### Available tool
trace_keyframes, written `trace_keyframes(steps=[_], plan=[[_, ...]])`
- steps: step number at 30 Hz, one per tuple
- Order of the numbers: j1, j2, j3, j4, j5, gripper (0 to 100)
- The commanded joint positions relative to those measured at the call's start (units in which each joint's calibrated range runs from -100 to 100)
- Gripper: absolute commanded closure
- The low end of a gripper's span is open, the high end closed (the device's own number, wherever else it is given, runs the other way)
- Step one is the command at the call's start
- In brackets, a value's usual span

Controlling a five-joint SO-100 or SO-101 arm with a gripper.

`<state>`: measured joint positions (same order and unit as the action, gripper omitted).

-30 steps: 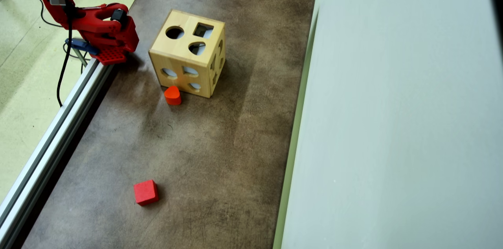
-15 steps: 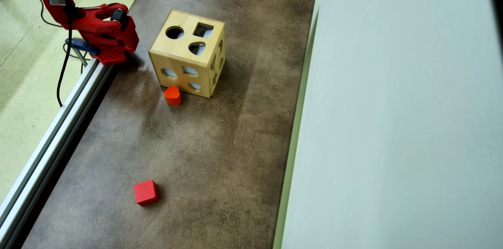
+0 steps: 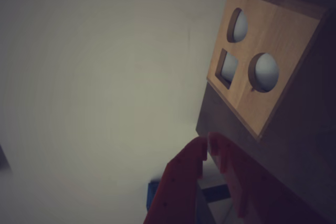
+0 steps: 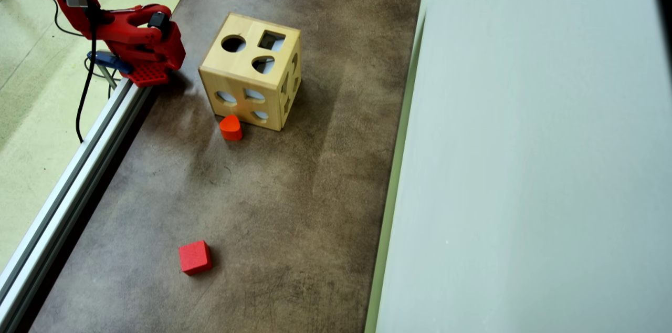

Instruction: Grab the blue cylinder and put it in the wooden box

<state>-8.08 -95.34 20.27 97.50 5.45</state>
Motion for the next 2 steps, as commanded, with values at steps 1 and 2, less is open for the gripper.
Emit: trace_keyframes(steps=[1, 2], plan=[[0.06, 0.18, 0.03, 0.25, 0.15, 99], [0.06, 0.18, 0.03, 0.25, 0.15, 99]])
